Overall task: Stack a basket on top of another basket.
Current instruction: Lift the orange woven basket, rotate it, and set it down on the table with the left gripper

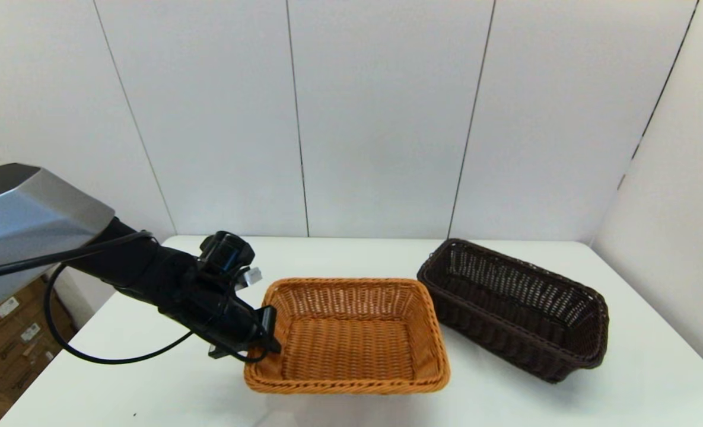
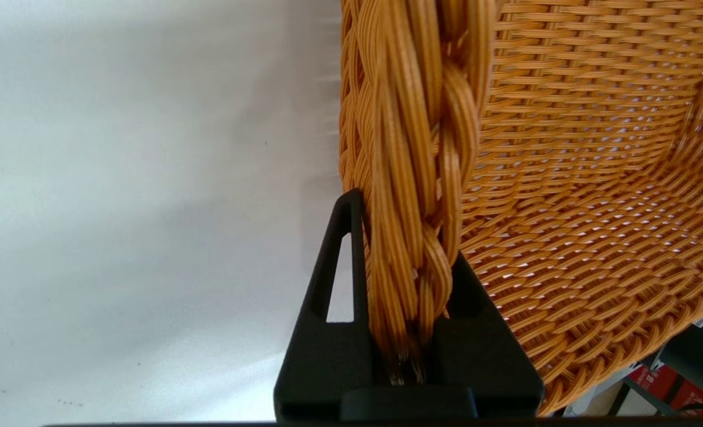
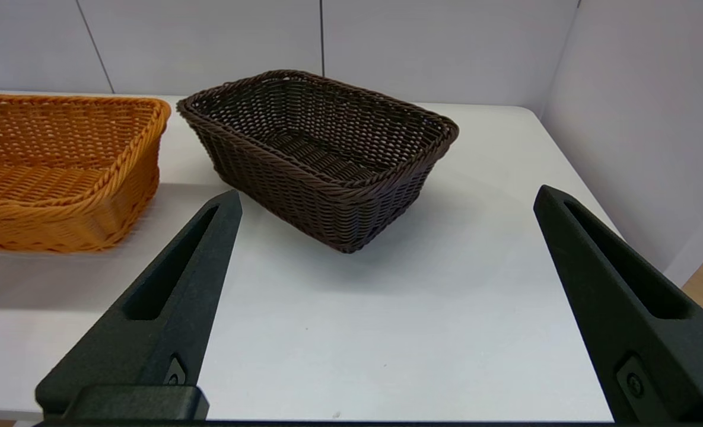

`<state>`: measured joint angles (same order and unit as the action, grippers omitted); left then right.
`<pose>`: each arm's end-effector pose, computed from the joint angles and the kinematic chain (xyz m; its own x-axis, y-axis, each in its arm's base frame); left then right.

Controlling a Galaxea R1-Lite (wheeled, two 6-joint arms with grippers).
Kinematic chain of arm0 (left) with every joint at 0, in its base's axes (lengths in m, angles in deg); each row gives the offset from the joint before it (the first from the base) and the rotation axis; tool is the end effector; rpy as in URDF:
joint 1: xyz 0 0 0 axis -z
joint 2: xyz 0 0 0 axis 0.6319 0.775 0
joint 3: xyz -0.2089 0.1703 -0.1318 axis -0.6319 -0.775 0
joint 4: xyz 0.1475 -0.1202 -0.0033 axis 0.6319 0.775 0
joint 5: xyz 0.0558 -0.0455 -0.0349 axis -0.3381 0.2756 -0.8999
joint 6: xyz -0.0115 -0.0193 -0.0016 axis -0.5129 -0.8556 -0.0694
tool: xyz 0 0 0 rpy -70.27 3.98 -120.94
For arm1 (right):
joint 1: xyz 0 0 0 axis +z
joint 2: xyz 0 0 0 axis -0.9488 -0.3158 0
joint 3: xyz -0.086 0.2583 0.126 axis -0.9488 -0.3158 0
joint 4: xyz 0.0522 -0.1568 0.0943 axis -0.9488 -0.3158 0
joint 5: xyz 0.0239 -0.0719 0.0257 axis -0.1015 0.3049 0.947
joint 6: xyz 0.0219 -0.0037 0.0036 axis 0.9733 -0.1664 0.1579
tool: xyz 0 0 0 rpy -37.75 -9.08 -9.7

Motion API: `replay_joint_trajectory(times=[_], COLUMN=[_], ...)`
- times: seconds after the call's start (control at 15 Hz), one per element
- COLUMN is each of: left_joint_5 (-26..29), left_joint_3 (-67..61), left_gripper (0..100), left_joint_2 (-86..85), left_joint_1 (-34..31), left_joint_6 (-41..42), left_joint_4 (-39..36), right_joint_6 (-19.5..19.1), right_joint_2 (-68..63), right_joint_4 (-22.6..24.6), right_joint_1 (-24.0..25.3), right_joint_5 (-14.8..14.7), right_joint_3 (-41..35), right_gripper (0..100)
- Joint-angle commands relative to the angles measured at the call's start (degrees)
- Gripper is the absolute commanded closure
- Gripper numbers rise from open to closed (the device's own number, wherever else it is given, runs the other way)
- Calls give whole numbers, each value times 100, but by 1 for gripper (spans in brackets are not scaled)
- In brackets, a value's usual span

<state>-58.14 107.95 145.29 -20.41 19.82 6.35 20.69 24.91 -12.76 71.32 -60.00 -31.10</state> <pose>0.3106 -0.1147 0.0493 0.1808 -0.4692 -0.8644 0.0121 0.8799 -0.4751 -0.0230 0.0003 0.0752 1.0000 0.0053 -0.0036 -0.0054 0.9999 -0.0103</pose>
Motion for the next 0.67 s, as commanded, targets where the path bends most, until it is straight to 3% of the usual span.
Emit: replay_joint_trajectory(times=[0.07,0.67], left_joint_5=[5,-39], left_joint_3=[92,145], left_gripper=[100,100], left_joint_2=[65,153], left_joint_1=[55,196], left_joint_6=[-17,27], left_joint_4=[85,120], right_joint_6=[-2,-2], right_joint_2=[-7,-7], right_joint_4=[0,0], right_joint_1=[0,0], right_joint_5=[4,4], right_joint_3=[1,-7], right_gripper=[0,0])
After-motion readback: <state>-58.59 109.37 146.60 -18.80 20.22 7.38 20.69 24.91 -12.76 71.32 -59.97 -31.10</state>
